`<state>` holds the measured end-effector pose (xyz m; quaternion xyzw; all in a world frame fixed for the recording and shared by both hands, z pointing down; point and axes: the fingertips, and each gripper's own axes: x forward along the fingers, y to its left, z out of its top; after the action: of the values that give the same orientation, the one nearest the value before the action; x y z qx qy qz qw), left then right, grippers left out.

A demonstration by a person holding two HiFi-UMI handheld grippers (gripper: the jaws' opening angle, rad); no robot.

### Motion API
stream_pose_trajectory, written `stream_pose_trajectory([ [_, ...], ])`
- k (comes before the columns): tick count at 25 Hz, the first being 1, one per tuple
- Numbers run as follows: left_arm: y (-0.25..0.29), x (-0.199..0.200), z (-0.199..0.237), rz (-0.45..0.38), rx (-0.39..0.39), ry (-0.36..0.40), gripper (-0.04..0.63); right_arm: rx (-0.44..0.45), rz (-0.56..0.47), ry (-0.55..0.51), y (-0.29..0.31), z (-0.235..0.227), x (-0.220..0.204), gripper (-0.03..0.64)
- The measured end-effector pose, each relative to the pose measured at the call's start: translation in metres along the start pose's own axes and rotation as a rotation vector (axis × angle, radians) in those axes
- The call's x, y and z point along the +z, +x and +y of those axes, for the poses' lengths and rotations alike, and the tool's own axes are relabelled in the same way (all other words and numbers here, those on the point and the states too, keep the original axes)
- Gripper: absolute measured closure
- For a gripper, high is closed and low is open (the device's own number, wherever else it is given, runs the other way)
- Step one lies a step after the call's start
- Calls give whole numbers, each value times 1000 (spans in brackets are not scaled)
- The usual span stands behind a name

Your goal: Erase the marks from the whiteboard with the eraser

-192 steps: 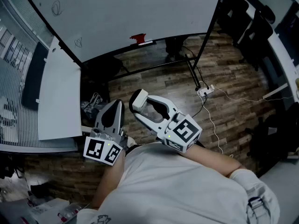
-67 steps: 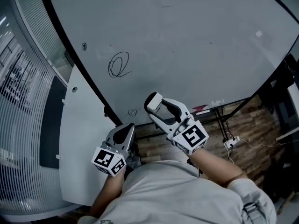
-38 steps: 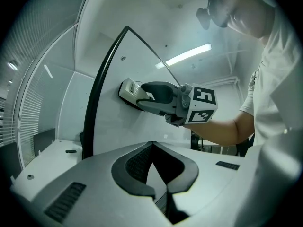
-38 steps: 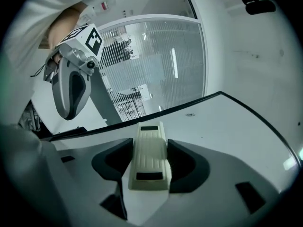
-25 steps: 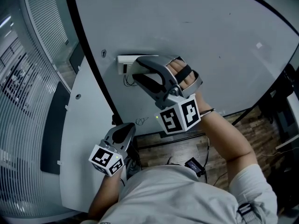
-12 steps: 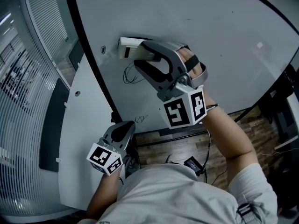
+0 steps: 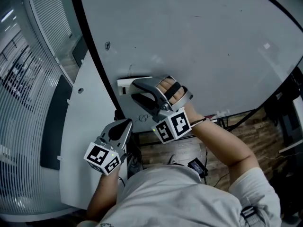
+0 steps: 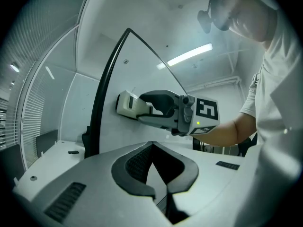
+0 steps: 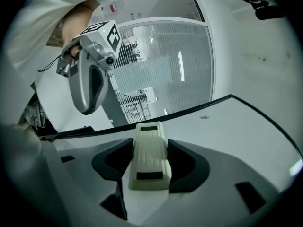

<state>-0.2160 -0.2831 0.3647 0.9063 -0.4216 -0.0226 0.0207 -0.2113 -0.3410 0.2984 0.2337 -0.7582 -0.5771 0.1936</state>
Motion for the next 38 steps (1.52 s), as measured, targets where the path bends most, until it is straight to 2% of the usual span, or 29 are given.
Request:
stream_pose_trajectory([
  [4, -3, 1, 0, 3, 9, -4, 589, 53, 9, 9, 4, 27, -5, 382],
  [9, 0, 0, -5, 2, -2, -20, 589, 36, 14, -13, 5, 18, -2, 382],
  [15, 5, 1, -13, 0, -22, -15, 589, -69, 0, -12, -5, -49, 8, 380],
  [23, 0, -3, -14, -10, -18, -35, 589, -307, 5, 20, -45, -163, 4, 382],
  [26, -3, -6, -12, -10, -12, -39, 589, -355, 0, 64, -55, -185, 3, 380],
  [31, -5, -8, -8, -2, 0, -35, 589, -343, -13, 128, -48, -169, 5, 380],
  [38, -3, -7, -5, -7, 13, -40, 589, -178, -23, 139, -14, -83, 8, 380],
])
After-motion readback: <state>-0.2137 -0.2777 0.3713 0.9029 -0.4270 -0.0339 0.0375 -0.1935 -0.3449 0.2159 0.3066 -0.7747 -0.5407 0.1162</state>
